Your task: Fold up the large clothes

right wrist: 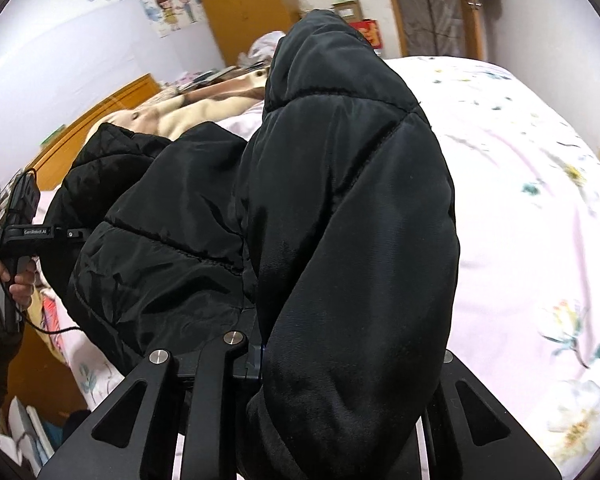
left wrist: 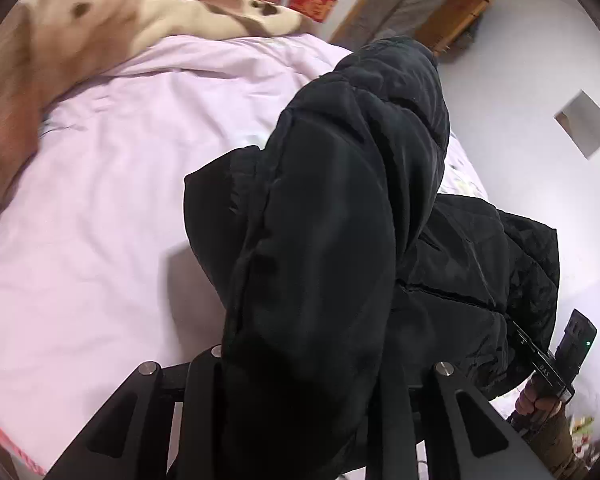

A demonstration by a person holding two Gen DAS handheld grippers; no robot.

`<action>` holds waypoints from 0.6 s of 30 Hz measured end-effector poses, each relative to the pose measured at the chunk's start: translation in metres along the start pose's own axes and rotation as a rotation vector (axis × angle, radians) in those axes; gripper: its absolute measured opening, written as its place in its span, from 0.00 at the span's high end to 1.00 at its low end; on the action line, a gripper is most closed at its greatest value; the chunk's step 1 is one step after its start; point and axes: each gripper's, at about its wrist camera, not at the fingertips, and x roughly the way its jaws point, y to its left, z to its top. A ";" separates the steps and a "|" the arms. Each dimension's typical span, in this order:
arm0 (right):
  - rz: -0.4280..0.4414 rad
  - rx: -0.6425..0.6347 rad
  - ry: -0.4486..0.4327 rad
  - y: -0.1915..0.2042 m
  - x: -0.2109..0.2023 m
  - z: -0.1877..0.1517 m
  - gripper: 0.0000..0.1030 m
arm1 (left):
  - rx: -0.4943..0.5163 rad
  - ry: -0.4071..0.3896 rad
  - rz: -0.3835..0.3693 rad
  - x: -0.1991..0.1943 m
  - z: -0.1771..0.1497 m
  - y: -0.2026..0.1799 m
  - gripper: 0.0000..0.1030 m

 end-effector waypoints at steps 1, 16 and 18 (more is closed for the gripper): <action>0.009 -0.001 0.005 0.003 0.006 -0.002 0.78 | -0.019 0.000 0.007 0.001 -0.009 -0.002 0.73; -0.079 0.072 0.110 0.006 0.058 -0.038 0.59 | -0.131 0.097 0.096 0.036 -0.027 0.037 0.41; -0.085 0.074 0.111 0.006 0.062 -0.036 0.55 | -0.164 0.098 0.097 0.036 -0.030 0.041 0.35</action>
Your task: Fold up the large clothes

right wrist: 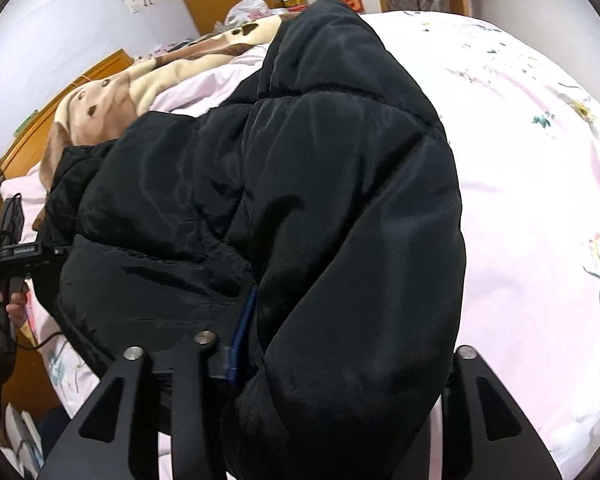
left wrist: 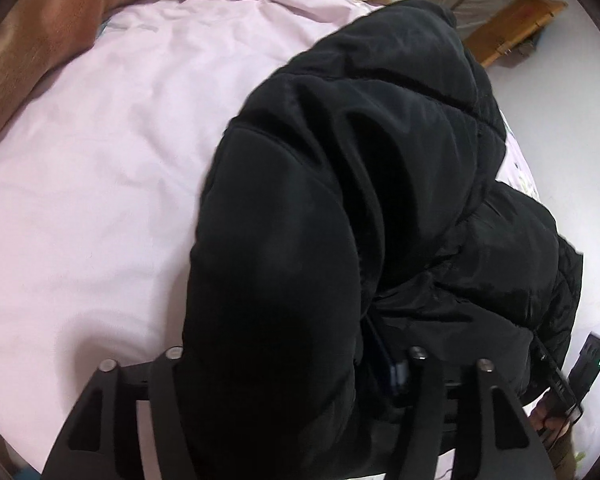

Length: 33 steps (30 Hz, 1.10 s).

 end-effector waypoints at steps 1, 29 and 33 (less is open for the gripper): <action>-0.010 -0.007 -0.001 0.002 0.001 0.000 0.54 | -0.009 -0.002 -0.001 -0.005 0.000 -0.001 0.34; -0.178 -0.002 0.030 0.034 0.008 0.054 0.25 | 0.122 -0.121 0.214 -0.025 0.023 -0.064 0.30; -0.166 0.050 0.107 0.009 0.022 0.052 0.25 | 0.091 -0.079 0.233 0.014 0.034 -0.055 0.30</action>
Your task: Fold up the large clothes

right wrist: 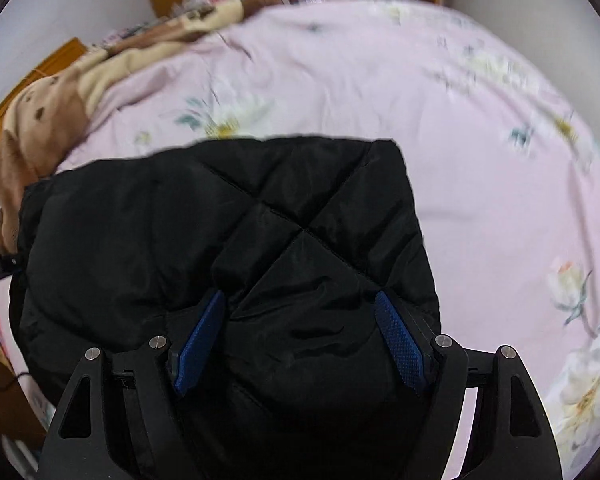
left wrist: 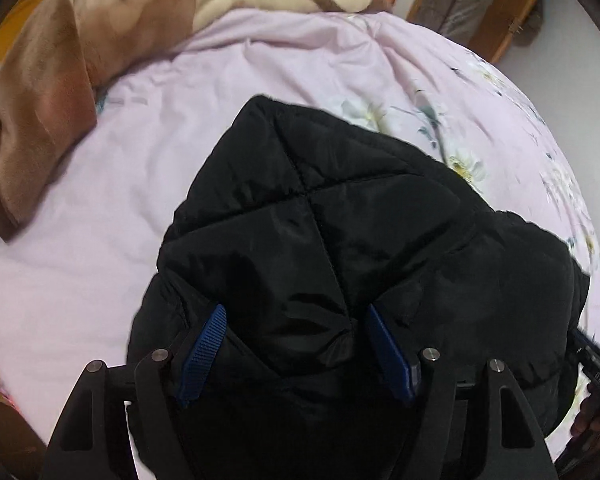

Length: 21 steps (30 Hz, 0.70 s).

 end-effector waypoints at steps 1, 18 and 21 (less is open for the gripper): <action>0.001 0.004 0.008 0.003 0.002 0.005 0.25 | -0.010 0.003 -0.001 0.003 0.001 0.002 0.30; -0.072 -0.120 -0.238 0.054 -0.134 -0.064 0.25 | 0.053 -0.197 0.077 -0.116 -0.115 -0.046 0.30; -0.080 -0.122 -0.245 0.058 -0.149 -0.082 0.25 | 0.103 -0.207 0.118 -0.129 -0.144 -0.066 0.30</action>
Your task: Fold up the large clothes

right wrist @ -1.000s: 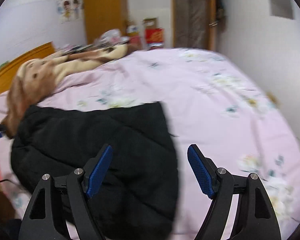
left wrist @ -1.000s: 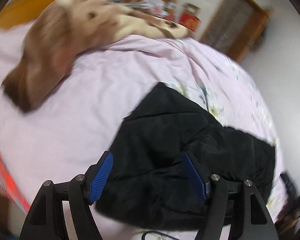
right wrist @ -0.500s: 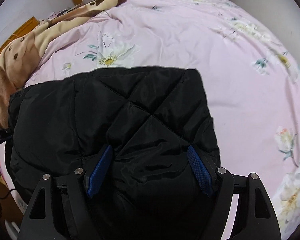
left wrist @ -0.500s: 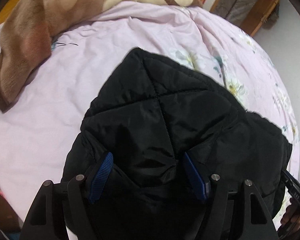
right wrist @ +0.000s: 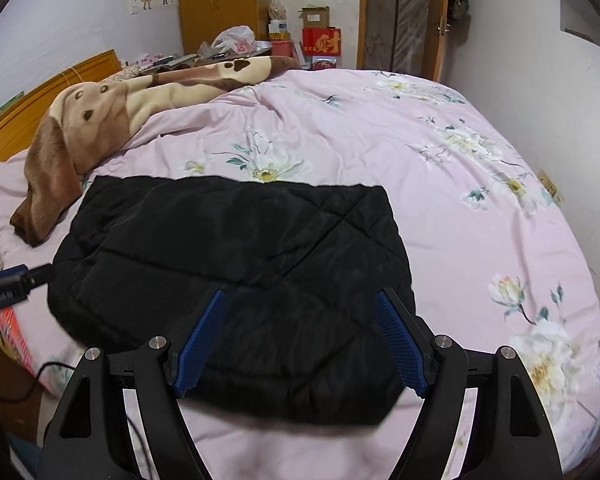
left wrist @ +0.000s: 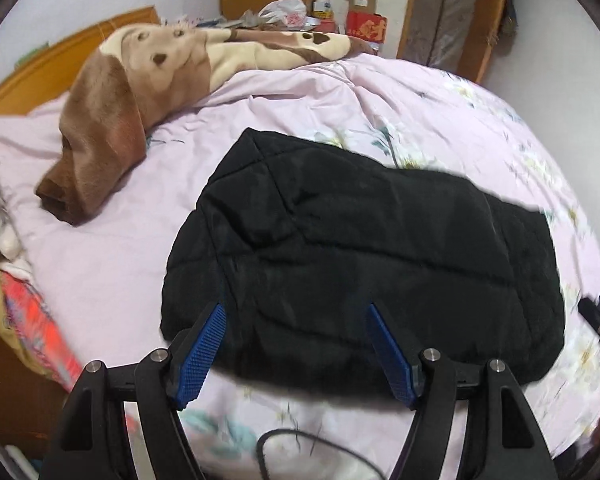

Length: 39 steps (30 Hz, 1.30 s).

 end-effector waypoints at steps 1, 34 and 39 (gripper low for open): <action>-0.001 0.004 0.000 0.001 -0.004 -0.003 0.25 | 0.013 -0.009 -0.007 -0.006 -0.005 -0.005 0.30; -0.083 0.009 -0.094 0.012 -0.073 -0.053 0.25 | 0.048 -0.150 -0.028 -0.074 -0.074 -0.066 0.26; -0.082 0.007 -0.099 0.014 -0.072 -0.055 0.25 | 0.052 -0.157 -0.003 -0.076 -0.076 -0.067 0.26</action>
